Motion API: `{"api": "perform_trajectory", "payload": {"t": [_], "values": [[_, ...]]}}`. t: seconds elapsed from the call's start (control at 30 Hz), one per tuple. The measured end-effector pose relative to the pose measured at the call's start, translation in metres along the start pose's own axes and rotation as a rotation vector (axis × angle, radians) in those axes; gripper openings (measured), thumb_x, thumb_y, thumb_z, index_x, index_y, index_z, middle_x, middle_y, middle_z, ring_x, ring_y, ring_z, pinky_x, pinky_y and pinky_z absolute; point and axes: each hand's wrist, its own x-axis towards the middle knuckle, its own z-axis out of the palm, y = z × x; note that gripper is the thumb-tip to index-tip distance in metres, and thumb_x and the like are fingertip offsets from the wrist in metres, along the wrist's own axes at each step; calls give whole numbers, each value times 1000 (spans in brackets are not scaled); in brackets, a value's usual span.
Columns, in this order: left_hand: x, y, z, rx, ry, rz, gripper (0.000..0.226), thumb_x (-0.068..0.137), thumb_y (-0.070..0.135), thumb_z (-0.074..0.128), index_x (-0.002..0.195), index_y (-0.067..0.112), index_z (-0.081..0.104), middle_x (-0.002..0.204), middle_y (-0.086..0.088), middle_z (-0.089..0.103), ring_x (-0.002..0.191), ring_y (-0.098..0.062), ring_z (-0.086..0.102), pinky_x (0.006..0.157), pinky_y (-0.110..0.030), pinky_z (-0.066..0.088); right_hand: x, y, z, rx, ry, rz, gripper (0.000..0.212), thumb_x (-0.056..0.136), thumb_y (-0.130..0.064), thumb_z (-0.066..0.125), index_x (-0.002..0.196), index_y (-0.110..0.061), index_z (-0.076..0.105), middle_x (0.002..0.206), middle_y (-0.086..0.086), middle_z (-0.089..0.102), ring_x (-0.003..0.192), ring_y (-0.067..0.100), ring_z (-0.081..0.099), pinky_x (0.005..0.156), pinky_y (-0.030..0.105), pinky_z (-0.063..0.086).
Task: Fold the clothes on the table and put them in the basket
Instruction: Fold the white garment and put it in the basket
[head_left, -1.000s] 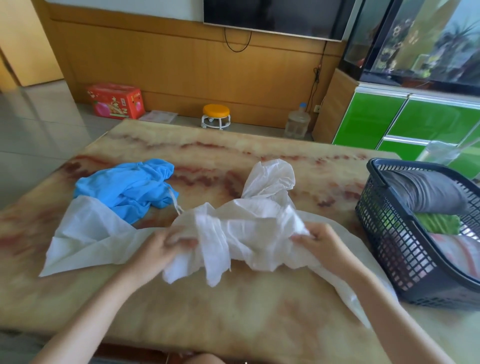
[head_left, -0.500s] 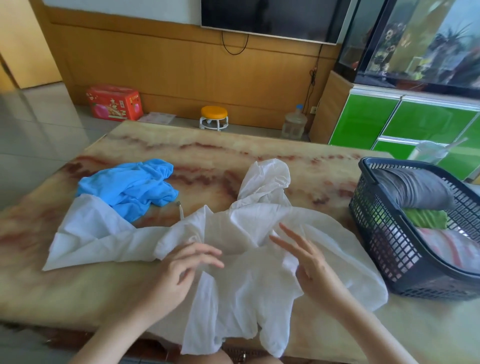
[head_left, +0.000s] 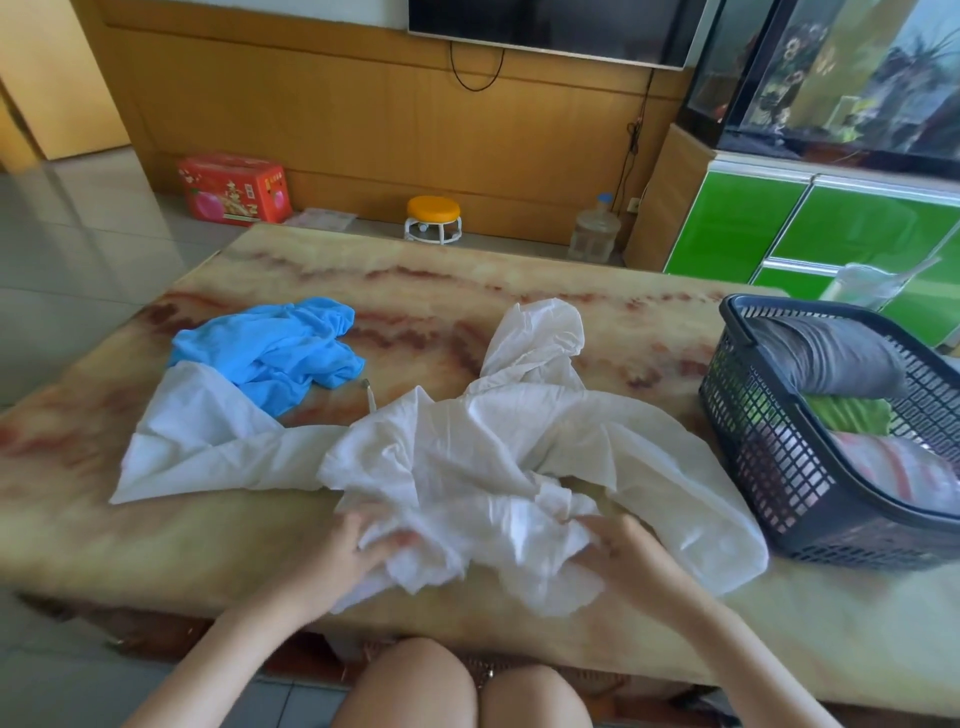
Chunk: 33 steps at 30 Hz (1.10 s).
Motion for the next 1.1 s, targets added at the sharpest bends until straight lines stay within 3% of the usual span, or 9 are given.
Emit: {"api": "perform_trajectory", "payload": {"t": [0.07, 0.13, 0.3, 0.37, 0.47, 0.57, 0.73, 0.9, 1.1], "values": [[11, 6, -8, 12, -3, -59, 42, 77, 61, 54, 87, 20, 59, 76, 27, 66, 82, 21, 56, 76, 1, 35, -1, -17, -21, 248, 54, 52, 37, 92, -22, 59, 56, -16, 52, 45, -11, 46, 40, -1, 40, 43, 11, 31], [15, 19, -24, 6, -47, -40, 67, 67, 76, 56, 113, 26, 51, 108, 25, 51, 108, 11, 46, 95, -11, 24, 0, -26, -36, 353, 100, 122, 51, 88, -45, 50, 52, -11, 39, 45, -7, 34, 36, 3, 28, 40, 13, 22], [13, -2, -14, -251, -99, -180, 39, 74, 66, 62, 106, 44, 56, 118, 7, 61, 105, -5, 55, 93, -25, 45, 6, -14, -24, -70, 18, 207, 44, 90, -57, 46, 89, -17, 64, 82, -13, 58, 67, -4, 54, 66, 14, 43], [5, -14, -5, -192, 14, -80, 47, 76, 23, 75, 111, 46, 53, 121, 13, 56, 111, -4, 55, 93, -20, 47, 3, 5, -8, -297, 62, 76, 49, 89, -45, 59, 135, -37, 44, 125, -17, 51, 105, -1, 55, 86, 24, 49], [-14, -8, 1, 71, 129, 223, 39, 81, -3, 62, 95, 34, 59, 108, 18, 51, 101, 2, 53, 84, -15, 47, -8, 14, 10, -301, 319, -106, 68, 86, -14, 67, 141, -41, 37, 139, -14, 41, 118, 3, 46, 88, 27, 49], [-28, -2, 1, 143, -3, 343, 28, 89, 13, 50, 93, 36, 65, 107, 27, 55, 101, 4, 55, 86, -24, 46, -20, 13, 23, -344, 381, -349, 50, 83, 1, 63, 120, -34, 63, 129, -12, 53, 116, 6, 48, 87, 31, 51], [-42, -18, 6, 279, -261, 321, 64, 79, 75, 47, 138, 53, 34, 142, 27, 31, 135, 2, 27, 118, -32, 5, -36, 19, 40, -226, -12, -376, 46, 88, -61, 52, 133, -50, 47, 157, -21, 14, 144, 0, 11, 118, 30, 9], [-31, -26, 11, 305, -118, 360, 23, 83, 51, 57, 102, 43, 66, 125, 25, 50, 117, 3, 46, 110, -47, 34, -34, 24, 40, -345, 15, -403, 13, 82, -51, 61, 86, -41, 68, 150, -25, 30, 145, 4, 17, 117, 47, 18], [-12, -1, -7, -247, 158, 92, 22, 87, 32, 63, 83, 11, 67, 97, 16, 68, 90, -2, 63, 83, -16, 47, -38, -6, -4, 99, 205, -131, 22, 91, -16, 60, 80, -35, 63, 115, -35, 60, 104, -9, 57, 89, 22, 48]]}}
